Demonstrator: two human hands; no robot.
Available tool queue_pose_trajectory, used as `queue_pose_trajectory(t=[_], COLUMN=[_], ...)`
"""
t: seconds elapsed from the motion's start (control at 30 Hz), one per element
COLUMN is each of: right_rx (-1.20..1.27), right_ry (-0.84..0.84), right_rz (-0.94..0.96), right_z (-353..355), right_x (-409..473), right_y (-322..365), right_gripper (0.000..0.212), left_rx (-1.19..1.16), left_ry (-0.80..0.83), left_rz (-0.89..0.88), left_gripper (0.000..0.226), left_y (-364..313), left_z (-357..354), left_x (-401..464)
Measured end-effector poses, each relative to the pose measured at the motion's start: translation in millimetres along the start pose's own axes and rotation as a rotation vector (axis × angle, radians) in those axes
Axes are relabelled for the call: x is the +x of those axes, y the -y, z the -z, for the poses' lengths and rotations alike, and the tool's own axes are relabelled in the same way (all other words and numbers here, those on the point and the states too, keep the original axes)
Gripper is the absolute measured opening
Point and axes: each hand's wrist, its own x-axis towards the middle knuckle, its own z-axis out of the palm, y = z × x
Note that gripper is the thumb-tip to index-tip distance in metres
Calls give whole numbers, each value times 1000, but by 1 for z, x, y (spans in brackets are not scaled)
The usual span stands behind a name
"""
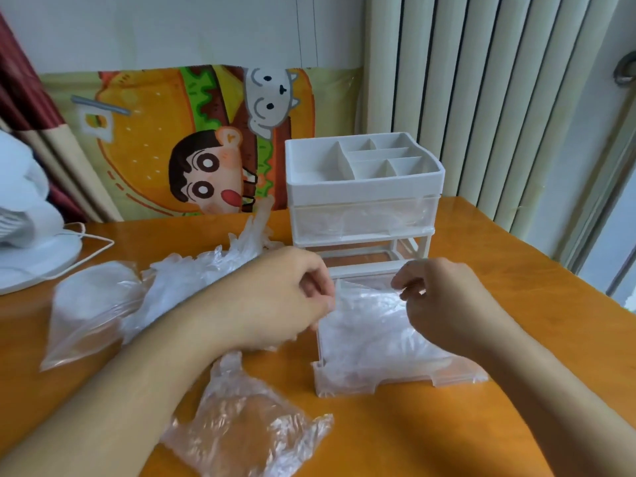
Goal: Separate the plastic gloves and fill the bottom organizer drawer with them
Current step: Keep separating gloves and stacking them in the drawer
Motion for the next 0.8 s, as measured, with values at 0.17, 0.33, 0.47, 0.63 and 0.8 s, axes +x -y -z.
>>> queue_pose_trajectory(t=[0.17, 0.33, 0.47, 0.63, 0.8], right_rx=[128, 95, 125, 696, 790], right_ry=[-195, -221, -238, 188, 538], right_rz=[138, 248, 317, 301, 422], right_z=[-5, -22, -29, -20, -38], right_x=[-10, -16, -18, -20, -19], right_y=[22, 37, 47, 84, 129], right_gripper=[40, 43, 44, 34, 49], left_rx=[197, 349, -162, -919, -1150], left_ry=[318, 184, -12, -163, -157], left_rz=[148, 93, 33, -38, -176], left_gripper=[52, 44, 7, 16, 18], left_y=[41, 61, 85, 114, 125], left_z=[-18, -48, -39, -8, 1], left_x=[-51, -63, -53, -50, -56])
